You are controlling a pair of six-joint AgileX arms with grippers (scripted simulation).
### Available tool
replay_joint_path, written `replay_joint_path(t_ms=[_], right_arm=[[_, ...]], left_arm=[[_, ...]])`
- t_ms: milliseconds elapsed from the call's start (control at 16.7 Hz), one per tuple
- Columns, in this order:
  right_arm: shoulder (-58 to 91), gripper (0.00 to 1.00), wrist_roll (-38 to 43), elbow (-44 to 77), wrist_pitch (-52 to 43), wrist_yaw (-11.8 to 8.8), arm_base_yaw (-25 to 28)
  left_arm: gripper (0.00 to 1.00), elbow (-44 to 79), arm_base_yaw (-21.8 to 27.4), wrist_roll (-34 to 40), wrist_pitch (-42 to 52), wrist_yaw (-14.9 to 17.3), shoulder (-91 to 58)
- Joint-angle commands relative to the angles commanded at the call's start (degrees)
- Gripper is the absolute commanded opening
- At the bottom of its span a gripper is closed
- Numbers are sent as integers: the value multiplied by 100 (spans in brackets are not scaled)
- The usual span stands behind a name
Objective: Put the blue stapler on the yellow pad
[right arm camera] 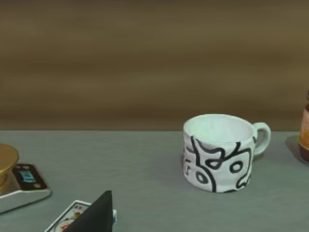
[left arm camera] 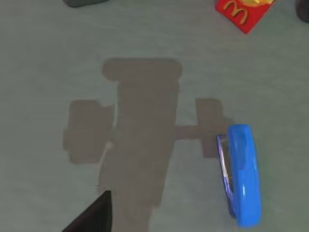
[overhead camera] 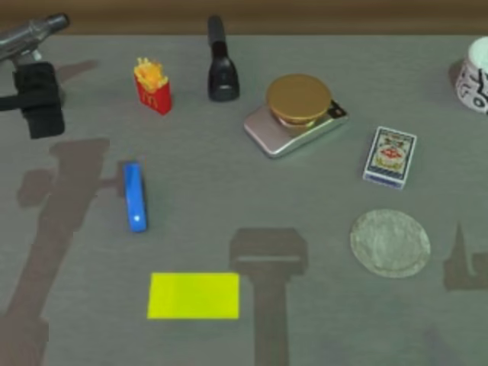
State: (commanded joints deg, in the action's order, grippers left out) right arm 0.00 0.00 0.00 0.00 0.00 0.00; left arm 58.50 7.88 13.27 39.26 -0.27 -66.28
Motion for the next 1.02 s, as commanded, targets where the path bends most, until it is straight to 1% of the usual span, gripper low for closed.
replay_joint_path(t_ms=[300, 540, 780, 1020], right_arm=[[0, 100, 0, 0, 0, 0, 0], [0, 100, 0, 0, 0, 0, 0], [0, 100, 0, 0, 0, 0, 0], [0, 100, 0, 0, 0, 0, 0]], left_arm=[[100, 2455, 363, 567, 1762, -2, -2920], [100, 4137, 592, 940, 2823, 5, -4747], [100, 5243, 737, 1181, 3466, 12, -5867], [100, 5535, 774, 1243, 3629, 13, -6141]])
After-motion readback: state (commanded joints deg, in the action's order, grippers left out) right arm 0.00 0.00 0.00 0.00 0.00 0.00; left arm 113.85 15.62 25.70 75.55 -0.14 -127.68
